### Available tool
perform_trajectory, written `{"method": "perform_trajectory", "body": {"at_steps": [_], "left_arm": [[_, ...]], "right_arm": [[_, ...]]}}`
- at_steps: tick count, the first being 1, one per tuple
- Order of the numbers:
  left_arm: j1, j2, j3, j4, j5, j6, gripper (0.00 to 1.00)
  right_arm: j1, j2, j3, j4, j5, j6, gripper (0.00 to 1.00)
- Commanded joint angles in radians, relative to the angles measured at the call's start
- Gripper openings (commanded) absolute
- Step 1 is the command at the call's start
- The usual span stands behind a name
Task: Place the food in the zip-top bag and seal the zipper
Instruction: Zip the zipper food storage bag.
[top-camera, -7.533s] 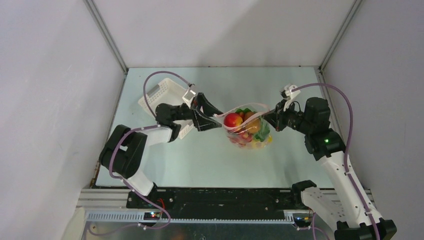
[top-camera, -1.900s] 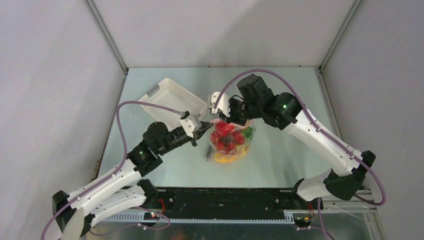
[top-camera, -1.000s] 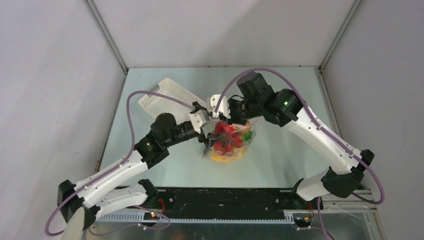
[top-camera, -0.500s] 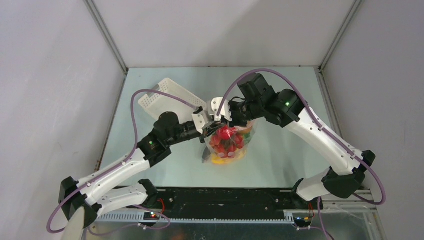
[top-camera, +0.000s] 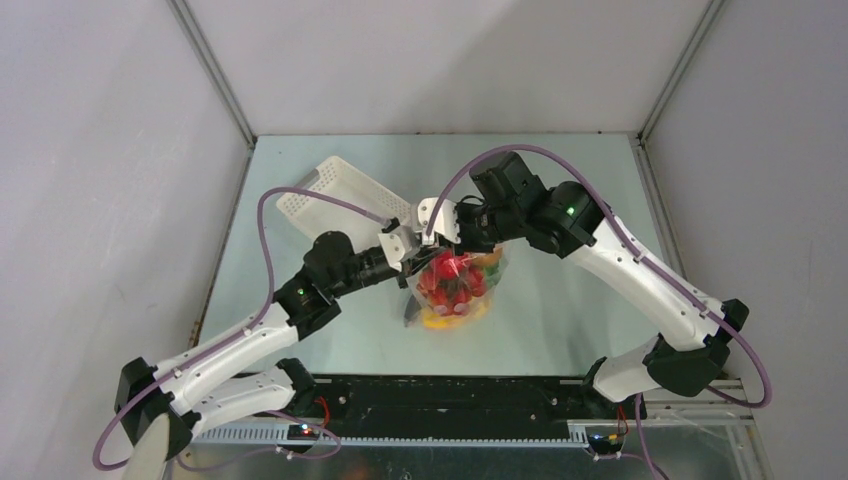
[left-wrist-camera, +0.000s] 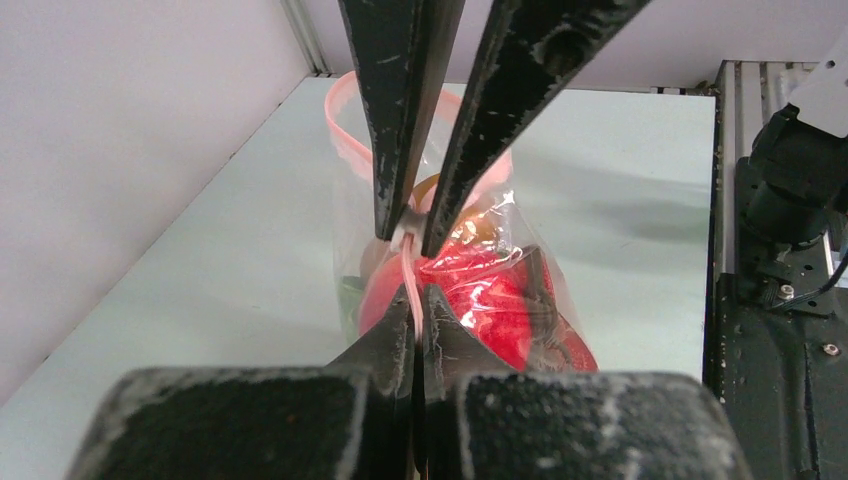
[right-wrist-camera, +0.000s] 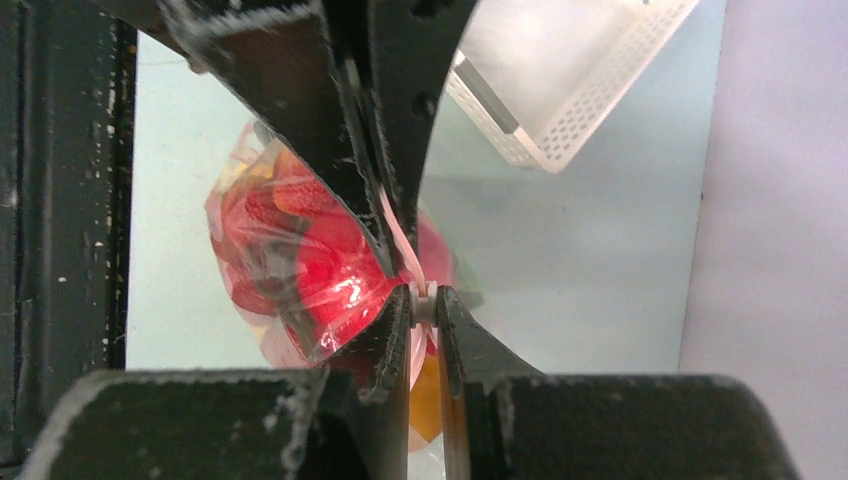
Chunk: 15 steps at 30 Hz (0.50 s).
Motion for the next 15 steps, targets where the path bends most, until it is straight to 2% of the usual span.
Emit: {"method": "perform_trajectory", "body": {"at_steps": [1, 15], "left_arm": [[0.000, -0.042, -0.014, 0.051, -0.008, -0.013, 0.00], [0.000, -0.062, -0.034, 0.047, -0.032, -0.003, 0.00]], "right_arm": [[-0.038, -0.016, 0.009, 0.020, 0.197, -0.009, 0.05], [-0.139, -0.033, -0.009, -0.015, 0.234, -0.055, 0.08]]}}
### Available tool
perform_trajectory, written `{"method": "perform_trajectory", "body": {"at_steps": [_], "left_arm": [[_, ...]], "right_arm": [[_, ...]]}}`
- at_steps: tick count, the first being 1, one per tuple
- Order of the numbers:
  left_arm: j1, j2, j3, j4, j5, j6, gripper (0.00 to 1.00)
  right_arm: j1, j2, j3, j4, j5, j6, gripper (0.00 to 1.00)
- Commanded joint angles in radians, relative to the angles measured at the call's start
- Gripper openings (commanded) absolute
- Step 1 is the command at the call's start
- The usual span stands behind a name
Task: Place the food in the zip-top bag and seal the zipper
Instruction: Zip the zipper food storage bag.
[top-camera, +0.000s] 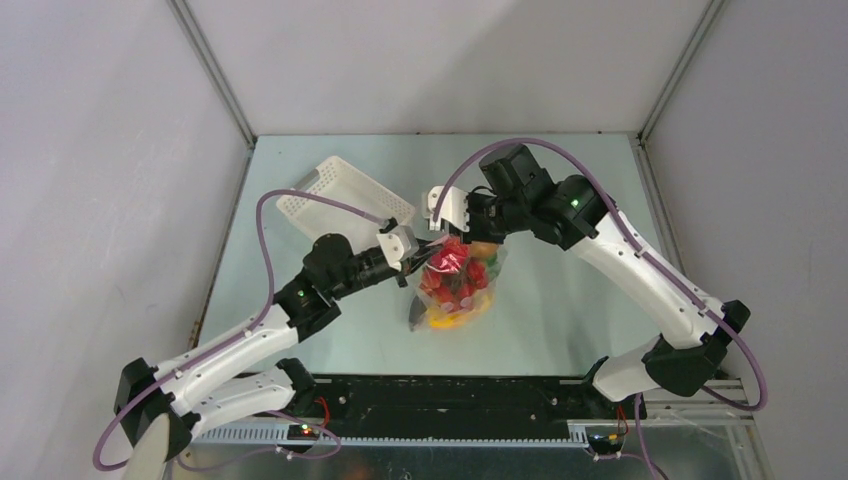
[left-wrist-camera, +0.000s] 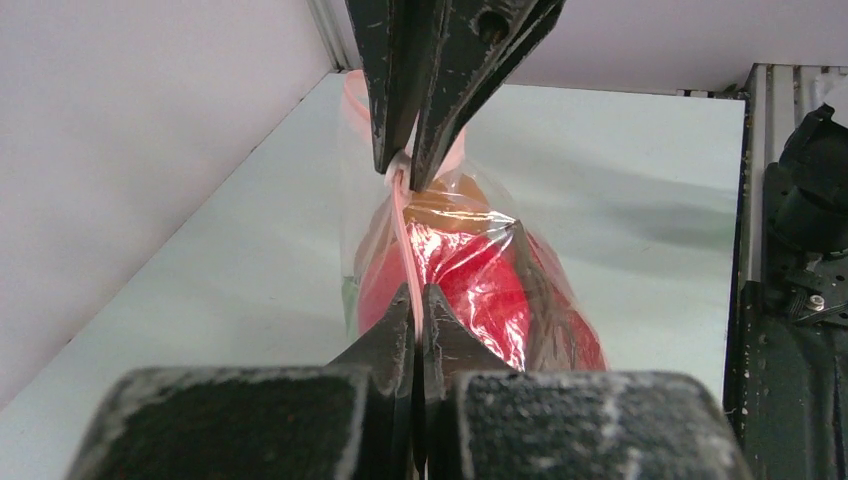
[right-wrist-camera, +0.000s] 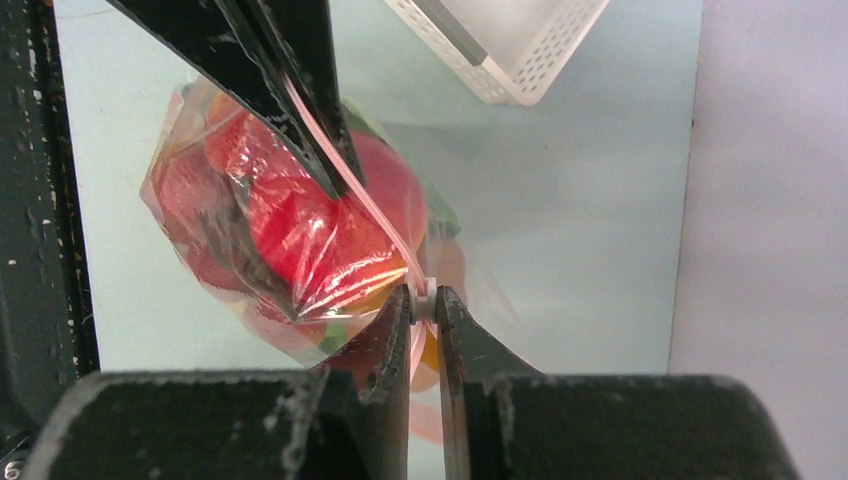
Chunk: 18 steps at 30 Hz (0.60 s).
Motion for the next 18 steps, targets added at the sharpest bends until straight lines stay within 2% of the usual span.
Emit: {"method": "perform_trajectory", "body": {"at_steps": [1, 18], "left_arm": [[0.000, -0.055, -0.017, 0.020, 0.011, -0.001, 0.00], [0.001, -0.074, -0.028, 0.004, -0.008, 0.015, 0.00]], "right_arm": [[-0.072, -0.035, 0.001, -0.001, 0.162, -0.062, 0.07], [-0.232, -0.136, -0.081, 0.073, 0.114, -0.150, 0.07]]}}
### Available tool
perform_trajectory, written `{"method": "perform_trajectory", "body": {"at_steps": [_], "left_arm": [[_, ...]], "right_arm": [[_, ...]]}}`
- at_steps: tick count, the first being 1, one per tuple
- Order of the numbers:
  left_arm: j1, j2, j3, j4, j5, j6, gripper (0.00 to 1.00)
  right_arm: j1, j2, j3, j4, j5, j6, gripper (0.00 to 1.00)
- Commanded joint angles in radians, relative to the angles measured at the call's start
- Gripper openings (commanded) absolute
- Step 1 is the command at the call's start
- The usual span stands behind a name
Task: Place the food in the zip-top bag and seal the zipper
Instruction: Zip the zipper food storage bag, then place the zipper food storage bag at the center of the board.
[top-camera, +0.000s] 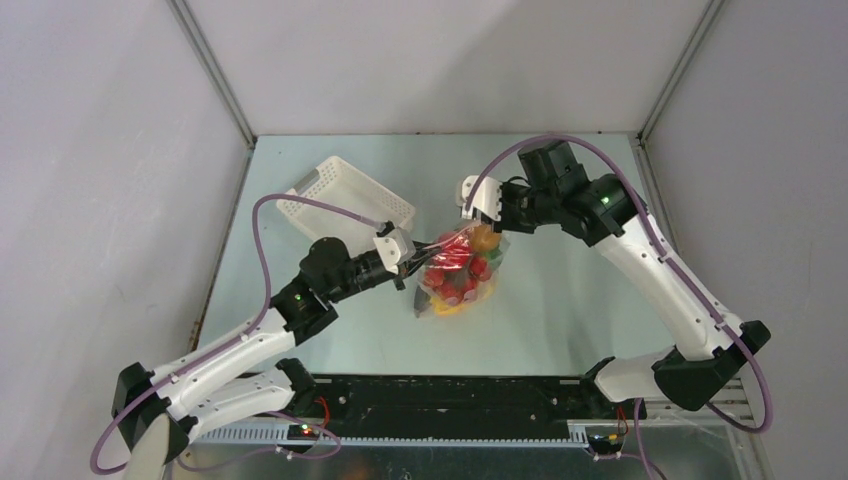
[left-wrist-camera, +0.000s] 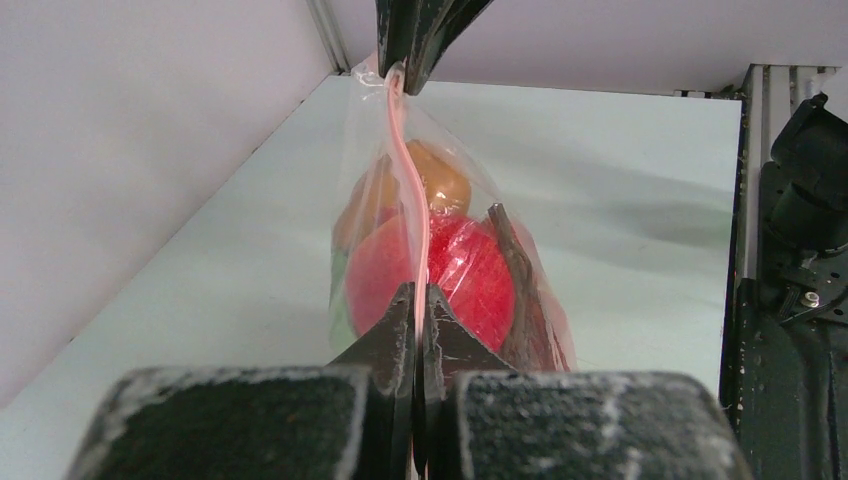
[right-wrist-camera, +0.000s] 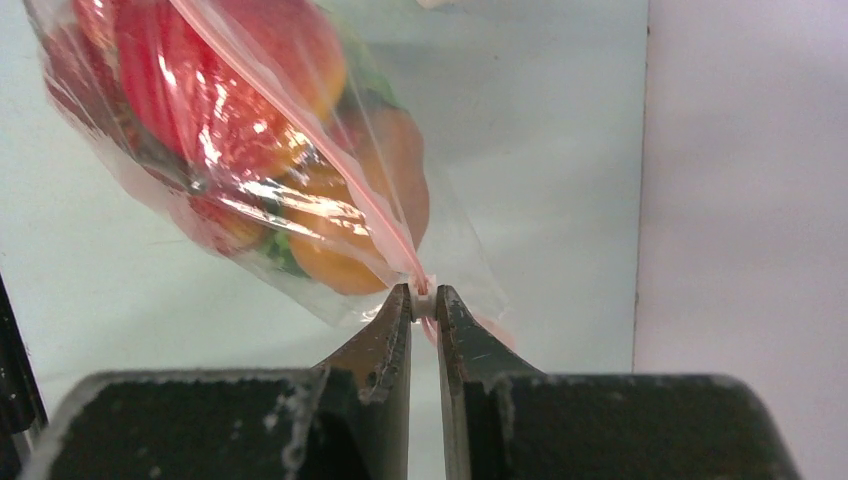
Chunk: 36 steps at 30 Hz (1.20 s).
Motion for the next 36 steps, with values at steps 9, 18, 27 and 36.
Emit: {"method": "perform_trajectory", "body": {"at_steps": [9, 18, 27, 36], "left_arm": [[0.001, -0.054, -0.010, -0.003, -0.013, 0.024, 0.00], [0.002, -0.064, -0.013, -0.013, -0.030, 0.043, 0.00], [0.001, -0.066, -0.013, -0.006, -0.041, 0.054, 0.00], [0.002, 0.085, 0.122, 0.002, -0.118, 0.040, 0.98]], "right_arm": [[-0.159, -0.065, -0.002, 0.091, 0.074, -0.047, 0.06], [-0.238, -0.091, -0.017, 0.088, 0.015, -0.039, 0.06], [-0.269, -0.120, -0.043, 0.117, -0.033, -0.012, 0.00], [-0.275, -0.096, -0.063, 0.365, 0.061, 0.190, 0.00]]}}
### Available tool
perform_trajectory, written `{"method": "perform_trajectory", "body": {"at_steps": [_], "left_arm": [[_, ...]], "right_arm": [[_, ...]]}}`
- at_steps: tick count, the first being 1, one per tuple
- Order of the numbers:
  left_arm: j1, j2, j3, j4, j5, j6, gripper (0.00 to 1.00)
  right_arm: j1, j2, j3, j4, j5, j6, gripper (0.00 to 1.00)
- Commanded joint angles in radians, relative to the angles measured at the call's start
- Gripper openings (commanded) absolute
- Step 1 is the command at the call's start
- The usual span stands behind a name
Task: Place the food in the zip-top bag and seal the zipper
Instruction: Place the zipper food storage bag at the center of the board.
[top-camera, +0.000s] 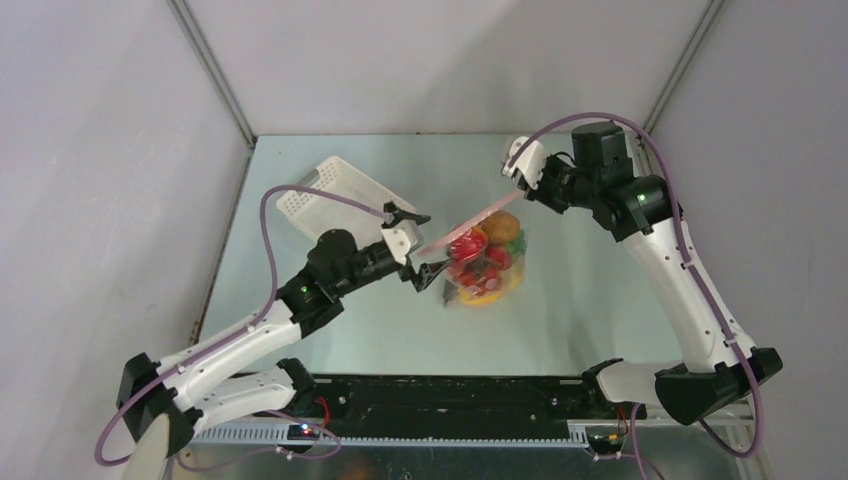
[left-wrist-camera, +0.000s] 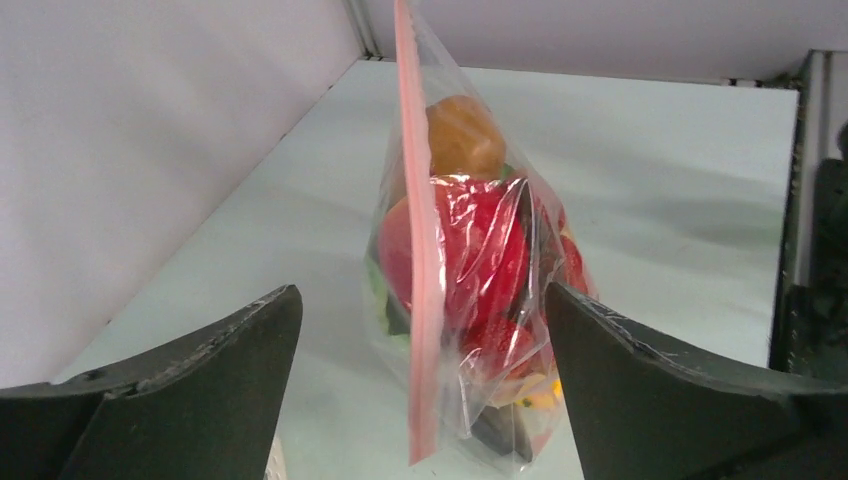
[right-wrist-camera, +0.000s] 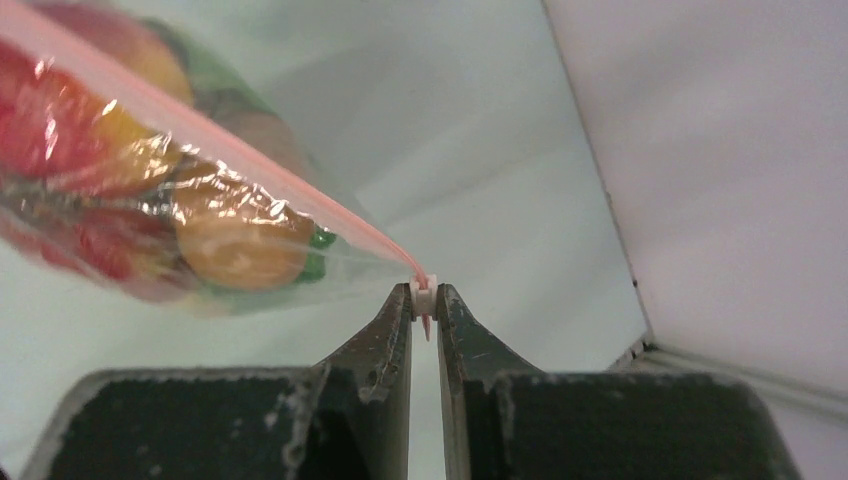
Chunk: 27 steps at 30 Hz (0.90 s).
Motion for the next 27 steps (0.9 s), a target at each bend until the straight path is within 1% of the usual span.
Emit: {"method": "perform_trajectory", "body": {"at_steps": [1, 2, 3, 5, 8, 9, 11, 13, 16, 19, 22, 24, 25, 26, 27], "left_arm": [[0.002, 0.059, 0.108, 0.016, -0.104, 0.006, 0.99], [0.002, 0.064, 0.114, 0.018, -0.121, 0.003, 0.99], [0.002, 0.064, 0.120, 0.022, -0.157, -0.001, 1.00], [0.002, 0.052, 0.115, 0.034, -0.210, -0.009, 1.00], [0.002, 0.018, 0.097, 0.061, -0.292, -0.013, 1.00], [0.002, 0.005, 0.088, 0.064, -0.328, -0.014, 1.00], [0.002, -0.017, 0.076, 0.066, -0.362, -0.013, 1.00], [0.003, -0.033, 0.061, 0.067, -0.378, -0.012, 1.00], [0.003, -0.046, 0.036, 0.070, -0.400, -0.022, 1.00], [0.004, -0.055, 0.021, 0.072, -0.416, -0.036, 1.00], [0.004, -0.057, 0.010, 0.068, -0.423, -0.056, 1.00], [0.003, -0.058, 0.004, 0.064, -0.424, -0.068, 1.00], [0.003, -0.058, 0.002, 0.062, -0.426, -0.072, 1.00], [0.003, -0.059, -0.005, 0.059, -0.429, -0.082, 1.00], [0.004, -0.063, -0.009, 0.058, -0.429, -0.085, 1.00]], "right_arm": [[-0.021, -0.011, 0.007, 0.288, 0.197, 0.151, 0.00], [-0.036, -0.001, 0.011, 0.352, 0.236, 0.167, 0.00], [-0.057, 0.015, 0.015, 0.414, 0.317, 0.197, 0.00], [-0.096, 0.049, 0.051, 0.474, 0.416, 0.229, 0.00], [-0.152, 0.102, 0.111, 0.517, 0.501, 0.260, 0.00], [-0.170, 0.118, 0.122, 0.559, 0.539, 0.263, 0.00], [-0.190, 0.127, 0.115, 0.613, 0.557, 0.235, 0.00], [-0.203, 0.127, 0.090, 0.642, 0.541, 0.206, 0.00], [-0.205, 0.116, 0.031, 0.641, 0.528, 0.197, 0.00], [-0.178, 0.061, -0.118, 0.641, 0.522, 0.232, 0.00], [-0.115, 0.012, -0.215, 0.586, 0.541, 0.328, 0.00], [-0.021, -0.024, -0.267, 0.508, 0.518, 0.386, 0.02], [0.009, -0.028, -0.291, 0.440, 0.504, 0.402, 0.02], [0.071, -0.035, -0.300, 0.390, 0.487, 0.444, 0.02], [0.103, -0.036, -0.322, 0.374, 0.482, 0.468, 0.02]]}}
